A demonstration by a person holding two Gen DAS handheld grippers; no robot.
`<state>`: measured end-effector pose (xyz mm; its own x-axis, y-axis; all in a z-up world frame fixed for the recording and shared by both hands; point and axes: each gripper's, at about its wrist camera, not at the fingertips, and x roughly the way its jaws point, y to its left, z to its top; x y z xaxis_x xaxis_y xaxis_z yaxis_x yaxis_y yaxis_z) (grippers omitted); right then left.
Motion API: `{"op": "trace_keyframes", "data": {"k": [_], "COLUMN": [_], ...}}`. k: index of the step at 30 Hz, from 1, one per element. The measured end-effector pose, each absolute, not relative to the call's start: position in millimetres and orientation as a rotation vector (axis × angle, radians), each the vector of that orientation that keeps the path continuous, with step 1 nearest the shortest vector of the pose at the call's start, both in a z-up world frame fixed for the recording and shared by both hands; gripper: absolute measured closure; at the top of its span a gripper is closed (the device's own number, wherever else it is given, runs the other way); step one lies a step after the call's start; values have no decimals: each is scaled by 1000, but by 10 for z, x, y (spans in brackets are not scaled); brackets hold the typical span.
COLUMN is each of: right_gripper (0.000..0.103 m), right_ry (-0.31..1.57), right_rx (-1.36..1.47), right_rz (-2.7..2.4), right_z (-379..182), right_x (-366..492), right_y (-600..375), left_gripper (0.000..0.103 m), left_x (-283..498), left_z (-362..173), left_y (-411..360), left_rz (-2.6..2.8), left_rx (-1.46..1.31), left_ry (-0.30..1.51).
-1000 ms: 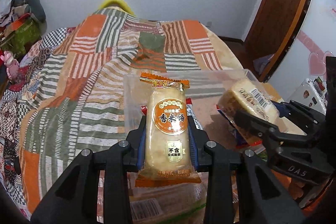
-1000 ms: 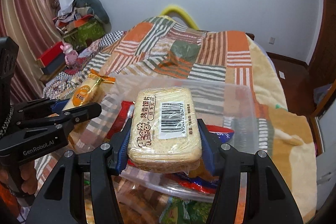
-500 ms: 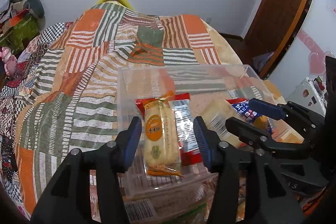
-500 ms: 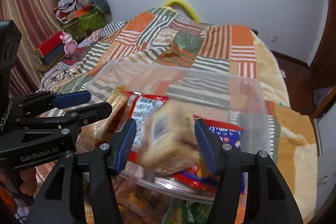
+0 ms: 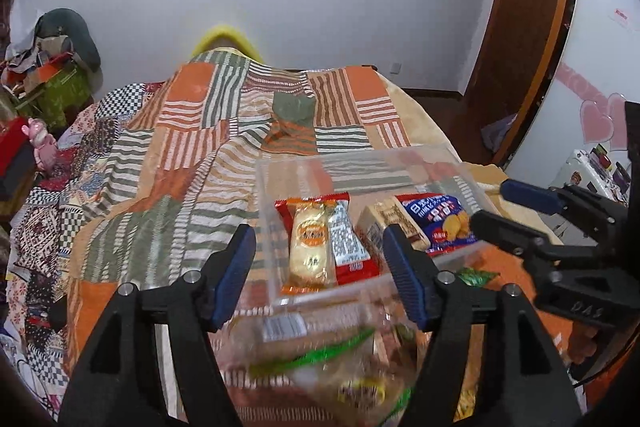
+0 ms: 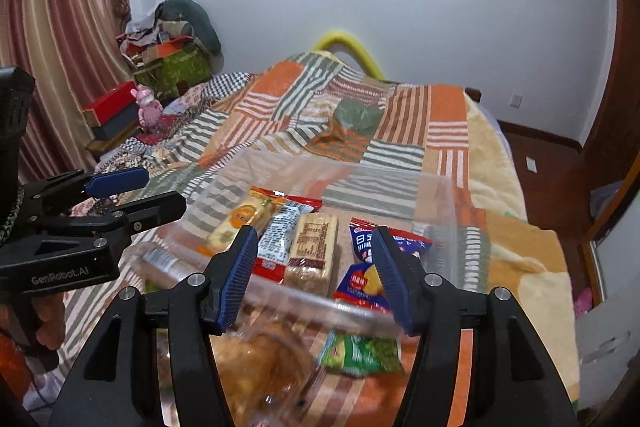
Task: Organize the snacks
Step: 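Grasp the green-sealed zip bag with the left tool while the right tool grasps the puffs bag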
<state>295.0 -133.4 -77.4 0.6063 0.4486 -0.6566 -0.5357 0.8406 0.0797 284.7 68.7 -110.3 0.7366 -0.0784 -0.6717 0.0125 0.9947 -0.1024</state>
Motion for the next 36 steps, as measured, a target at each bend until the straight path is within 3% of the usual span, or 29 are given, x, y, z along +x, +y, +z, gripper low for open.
{"op": "trace_keyframes", "data": {"k": [14, 33, 36], "right_gripper": [45, 42, 50], "right_ry": [794, 908, 897], "right_rx": [-102, -126, -128], "right_rz": [591, 621, 625], "right_z": [-1075, -1526, -1504], "right_x": [2492, 2465, 2451], "right_y": [-1410, -1070, -1096], "left_gripper": [34, 32, 31], "left_x": [2276, 2113, 2143], "left_z": [-1400, -1927, -1925], "left_y": [775, 740, 685], "left_rz": [-37, -65, -80], "left_rx": [-93, -149, -152], "left_ry": [812, 936, 935]}}
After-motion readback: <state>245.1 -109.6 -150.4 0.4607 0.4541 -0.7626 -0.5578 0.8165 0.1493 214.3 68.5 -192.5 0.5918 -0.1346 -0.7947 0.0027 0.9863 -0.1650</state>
